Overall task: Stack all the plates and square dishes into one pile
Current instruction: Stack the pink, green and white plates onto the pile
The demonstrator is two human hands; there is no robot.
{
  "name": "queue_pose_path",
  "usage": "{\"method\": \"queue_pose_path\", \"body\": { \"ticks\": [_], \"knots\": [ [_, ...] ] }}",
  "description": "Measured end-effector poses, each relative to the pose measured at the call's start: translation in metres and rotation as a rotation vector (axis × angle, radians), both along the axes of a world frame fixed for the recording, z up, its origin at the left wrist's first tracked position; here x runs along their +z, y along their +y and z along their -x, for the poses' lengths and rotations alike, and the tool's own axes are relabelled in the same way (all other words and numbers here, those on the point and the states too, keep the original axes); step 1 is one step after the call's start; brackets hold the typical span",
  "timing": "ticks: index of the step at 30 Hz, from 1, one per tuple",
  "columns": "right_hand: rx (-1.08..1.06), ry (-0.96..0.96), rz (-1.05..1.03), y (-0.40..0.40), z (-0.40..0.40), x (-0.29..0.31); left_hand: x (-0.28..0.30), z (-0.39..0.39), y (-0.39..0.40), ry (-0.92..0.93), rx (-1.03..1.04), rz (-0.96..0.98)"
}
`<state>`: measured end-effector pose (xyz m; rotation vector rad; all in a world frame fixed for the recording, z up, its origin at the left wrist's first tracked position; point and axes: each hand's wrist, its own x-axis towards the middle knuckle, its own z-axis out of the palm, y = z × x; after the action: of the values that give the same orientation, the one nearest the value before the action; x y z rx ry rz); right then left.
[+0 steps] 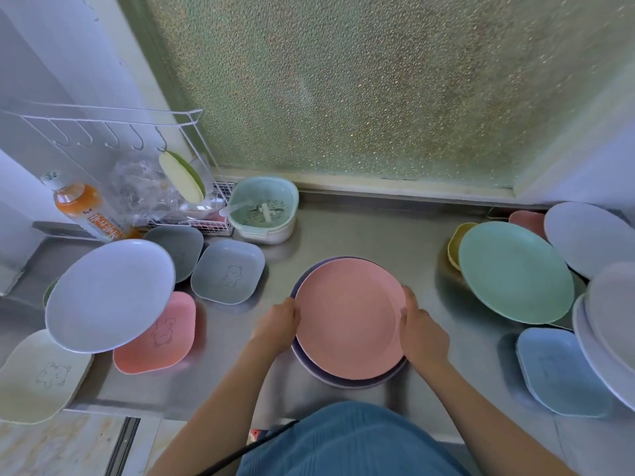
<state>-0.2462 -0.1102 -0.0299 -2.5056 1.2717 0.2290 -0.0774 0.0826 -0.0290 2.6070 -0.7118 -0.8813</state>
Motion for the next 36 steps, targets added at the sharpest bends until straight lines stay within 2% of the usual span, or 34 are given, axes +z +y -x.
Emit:
{"method": "queue_pose_path", "body": {
  "ticks": [9,13,18,22,27,30,36],
  "knots": [
    [-0.188,0.027,0.039,-0.067,0.064,0.015,-0.003,0.049,-0.081,0.107,-0.074,0.068],
    [-0.117,-0.005,0.215,-0.095,0.086,0.025,-0.002,0.060,-0.093,0.082,-0.006,0.093],
    [0.012,0.014,0.235,-0.118,0.096,0.016,0.003,0.065,-0.099,0.060,0.074,0.078],
    [0.014,-0.025,0.254,-0.122,0.096,0.013,0.002,0.069,-0.102,0.061,0.136,0.096],
    [0.032,-0.219,0.354,-0.127,0.091,0.024,0.005,0.078,-0.110,0.084,0.150,0.109],
    [0.124,-0.375,0.444,-0.118,0.088,0.031,0.005,0.086,-0.118,0.085,0.165,0.128],
    [0.557,-0.528,0.563,-0.078,0.091,0.026,0.002,0.092,-0.123,0.093,0.203,0.190]
  ]
}}
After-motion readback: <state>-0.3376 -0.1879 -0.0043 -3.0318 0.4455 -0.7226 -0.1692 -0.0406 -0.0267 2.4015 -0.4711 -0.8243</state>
